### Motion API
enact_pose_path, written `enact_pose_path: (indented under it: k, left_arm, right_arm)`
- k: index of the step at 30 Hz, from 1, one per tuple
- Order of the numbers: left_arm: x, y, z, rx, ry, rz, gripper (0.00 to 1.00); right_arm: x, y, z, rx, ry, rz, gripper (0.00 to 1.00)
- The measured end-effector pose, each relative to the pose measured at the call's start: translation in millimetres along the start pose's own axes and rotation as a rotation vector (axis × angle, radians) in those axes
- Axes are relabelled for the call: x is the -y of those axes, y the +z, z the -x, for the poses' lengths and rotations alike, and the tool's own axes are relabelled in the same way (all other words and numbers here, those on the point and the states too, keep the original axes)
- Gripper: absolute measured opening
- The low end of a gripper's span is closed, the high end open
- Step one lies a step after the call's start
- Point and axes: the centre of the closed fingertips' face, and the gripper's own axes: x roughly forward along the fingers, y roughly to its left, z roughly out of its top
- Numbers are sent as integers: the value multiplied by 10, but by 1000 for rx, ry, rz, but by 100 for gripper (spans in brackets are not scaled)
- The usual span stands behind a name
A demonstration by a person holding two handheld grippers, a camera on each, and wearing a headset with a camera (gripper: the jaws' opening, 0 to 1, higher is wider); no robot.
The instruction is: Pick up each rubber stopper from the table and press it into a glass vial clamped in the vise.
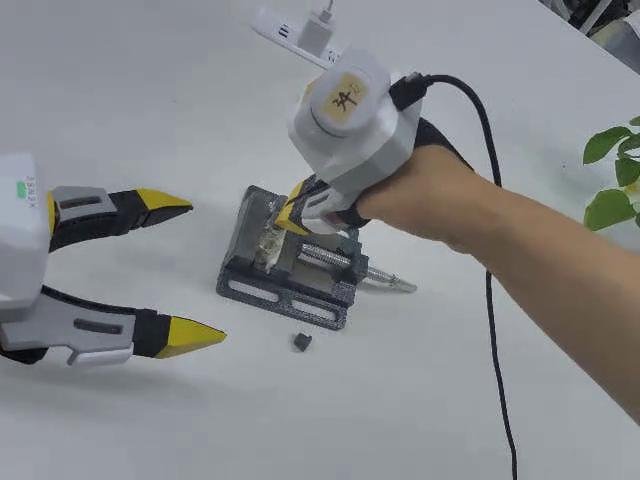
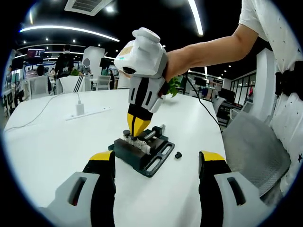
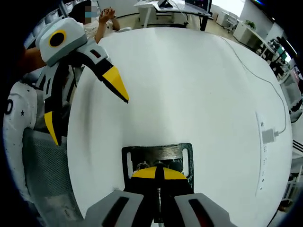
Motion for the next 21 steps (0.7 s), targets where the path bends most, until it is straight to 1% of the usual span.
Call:
enact_pose_path:
  k: [2, 6, 9, 11, 15, 19, 21]
  left_arm:
    - [-6, -7, -2, -3, 0, -2, 70]
    - [-6, 20, -9, 5, -3, -4, 70]
    - [-9, 31, -20, 3, -3, -10, 70]
    - [-7, 56, -23, 8, -4, -10, 70]
    - [2, 81, -24, 4, -5, -22, 70]
    - [16, 109, -3, 4, -2, -29, 70]
    - [40, 116, 14, 0, -1, -33, 70]
  right_arm:
    - [1, -6, 8, -4, 1, -12, 0]
    - [22, -26, 2, -1, 1, -19, 0]
    - [39, -37, 0, 8, 6, -27, 0]
    - [39, -37, -4, 10, 4, -14, 0]
    - [26, -36, -9, 2, -34, 37, 0]
    - [35, -43, -3, 20, -56, 52, 0]
    - [43, -36, -3, 19, -63, 51, 0]
